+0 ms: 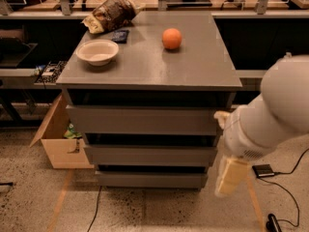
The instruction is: Open middle drawer
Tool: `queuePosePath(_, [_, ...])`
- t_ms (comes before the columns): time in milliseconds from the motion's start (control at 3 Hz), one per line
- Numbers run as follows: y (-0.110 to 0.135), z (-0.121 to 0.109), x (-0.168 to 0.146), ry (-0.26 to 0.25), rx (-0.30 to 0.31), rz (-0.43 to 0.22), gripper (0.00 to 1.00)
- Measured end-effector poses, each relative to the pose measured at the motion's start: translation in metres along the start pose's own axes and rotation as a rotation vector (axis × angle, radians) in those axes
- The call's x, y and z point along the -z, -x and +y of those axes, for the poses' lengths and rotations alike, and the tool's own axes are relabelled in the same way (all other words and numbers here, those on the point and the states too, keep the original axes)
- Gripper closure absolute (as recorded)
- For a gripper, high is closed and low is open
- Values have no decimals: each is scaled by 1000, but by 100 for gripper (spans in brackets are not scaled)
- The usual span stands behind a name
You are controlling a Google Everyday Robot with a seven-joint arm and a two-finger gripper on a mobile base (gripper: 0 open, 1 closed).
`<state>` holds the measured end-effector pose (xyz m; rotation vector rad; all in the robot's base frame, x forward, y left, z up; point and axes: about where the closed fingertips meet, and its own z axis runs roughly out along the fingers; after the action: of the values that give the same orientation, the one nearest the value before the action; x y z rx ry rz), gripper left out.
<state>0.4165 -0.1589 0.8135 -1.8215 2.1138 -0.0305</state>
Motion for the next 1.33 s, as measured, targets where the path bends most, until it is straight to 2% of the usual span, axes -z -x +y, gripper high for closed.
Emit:
queuePosePath(333, [-2, 33, -78, 52, -8, -14, 0])
queuePosePath(667, [-3, 57, -142, 106, -39, -17, 0])
queuePosePath(1333, [-9, 52, -152, 86, -55, -24, 0])
